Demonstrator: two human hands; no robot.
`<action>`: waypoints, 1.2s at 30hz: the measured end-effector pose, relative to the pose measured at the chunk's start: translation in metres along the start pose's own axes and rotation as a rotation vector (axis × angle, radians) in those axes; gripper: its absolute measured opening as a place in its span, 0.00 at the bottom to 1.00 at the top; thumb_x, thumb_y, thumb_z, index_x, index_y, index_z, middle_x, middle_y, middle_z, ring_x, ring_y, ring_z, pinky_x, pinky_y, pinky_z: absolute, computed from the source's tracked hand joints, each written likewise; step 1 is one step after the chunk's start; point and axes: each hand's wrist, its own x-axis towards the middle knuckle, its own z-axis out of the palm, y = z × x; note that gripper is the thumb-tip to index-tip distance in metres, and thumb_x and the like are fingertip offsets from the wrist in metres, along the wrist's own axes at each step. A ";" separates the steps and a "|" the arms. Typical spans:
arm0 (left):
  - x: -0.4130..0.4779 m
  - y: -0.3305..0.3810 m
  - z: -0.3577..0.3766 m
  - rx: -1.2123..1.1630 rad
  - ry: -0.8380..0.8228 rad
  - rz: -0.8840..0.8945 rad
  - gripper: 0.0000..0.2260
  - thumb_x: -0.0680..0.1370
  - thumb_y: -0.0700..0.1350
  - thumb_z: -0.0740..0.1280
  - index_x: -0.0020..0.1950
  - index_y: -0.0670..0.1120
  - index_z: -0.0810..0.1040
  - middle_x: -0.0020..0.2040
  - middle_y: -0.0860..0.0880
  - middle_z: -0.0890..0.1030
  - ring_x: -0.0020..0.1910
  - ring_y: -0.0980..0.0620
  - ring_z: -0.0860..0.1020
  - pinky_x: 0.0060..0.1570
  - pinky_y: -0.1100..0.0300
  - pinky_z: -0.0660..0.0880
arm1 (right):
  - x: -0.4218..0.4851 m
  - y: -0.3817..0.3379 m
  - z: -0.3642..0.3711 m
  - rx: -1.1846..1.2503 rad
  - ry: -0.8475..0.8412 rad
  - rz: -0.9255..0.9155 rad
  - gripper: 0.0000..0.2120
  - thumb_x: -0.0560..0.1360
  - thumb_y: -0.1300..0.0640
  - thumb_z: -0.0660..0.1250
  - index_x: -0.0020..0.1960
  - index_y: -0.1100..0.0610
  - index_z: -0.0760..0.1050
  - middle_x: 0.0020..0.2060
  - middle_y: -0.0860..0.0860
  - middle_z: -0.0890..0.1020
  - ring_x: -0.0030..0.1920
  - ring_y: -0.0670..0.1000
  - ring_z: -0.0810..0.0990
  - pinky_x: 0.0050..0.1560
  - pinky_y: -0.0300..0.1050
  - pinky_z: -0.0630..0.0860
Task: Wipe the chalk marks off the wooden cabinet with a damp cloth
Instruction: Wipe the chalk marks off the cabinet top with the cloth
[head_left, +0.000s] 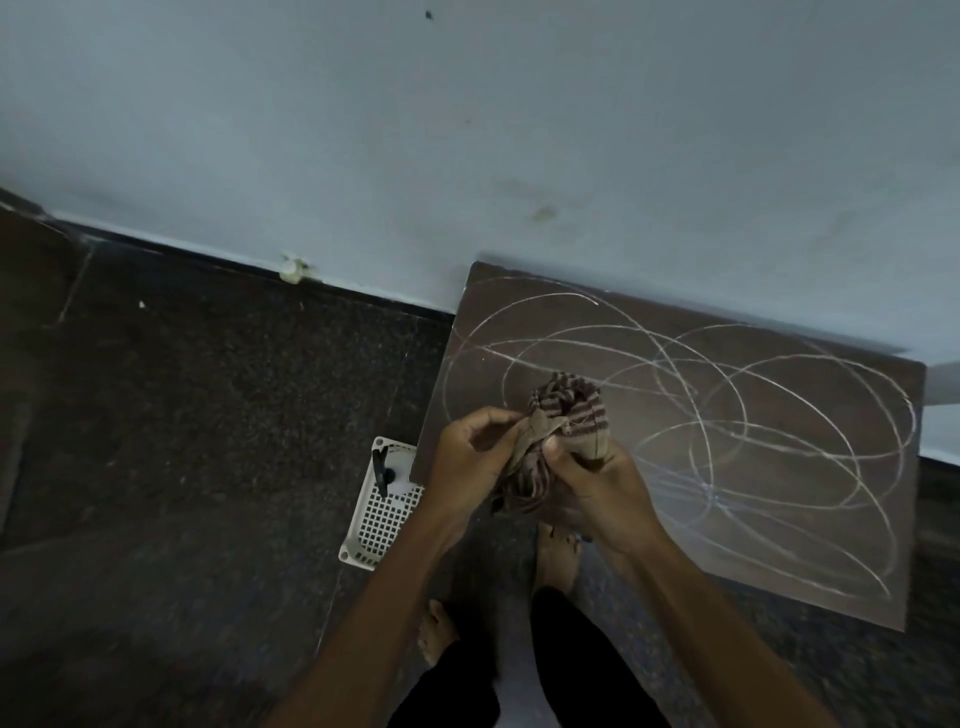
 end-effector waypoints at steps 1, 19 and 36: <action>0.002 0.000 0.002 0.015 0.013 0.006 0.03 0.78 0.42 0.73 0.48 0.44 0.85 0.44 0.48 0.87 0.44 0.56 0.84 0.43 0.64 0.78 | 0.001 -0.002 -0.002 -0.012 0.003 -0.006 0.12 0.72 0.56 0.71 0.53 0.60 0.82 0.49 0.58 0.86 0.53 0.59 0.84 0.58 0.61 0.79; 0.081 0.013 -0.053 0.583 0.148 0.278 0.15 0.80 0.48 0.66 0.64 0.45 0.81 0.59 0.46 0.82 0.57 0.50 0.81 0.60 0.52 0.77 | 0.111 -0.058 0.030 -0.567 0.205 -0.224 0.11 0.74 0.49 0.74 0.54 0.53 0.80 0.47 0.47 0.85 0.49 0.47 0.83 0.51 0.44 0.78; 0.182 0.035 -0.095 0.842 -0.004 0.505 0.19 0.83 0.42 0.58 0.74 0.42 0.71 0.71 0.44 0.74 0.69 0.45 0.73 0.68 0.51 0.72 | 0.194 -0.015 0.100 -1.396 0.378 -0.583 0.22 0.71 0.64 0.62 0.64 0.59 0.78 0.58 0.60 0.80 0.56 0.65 0.76 0.50 0.57 0.75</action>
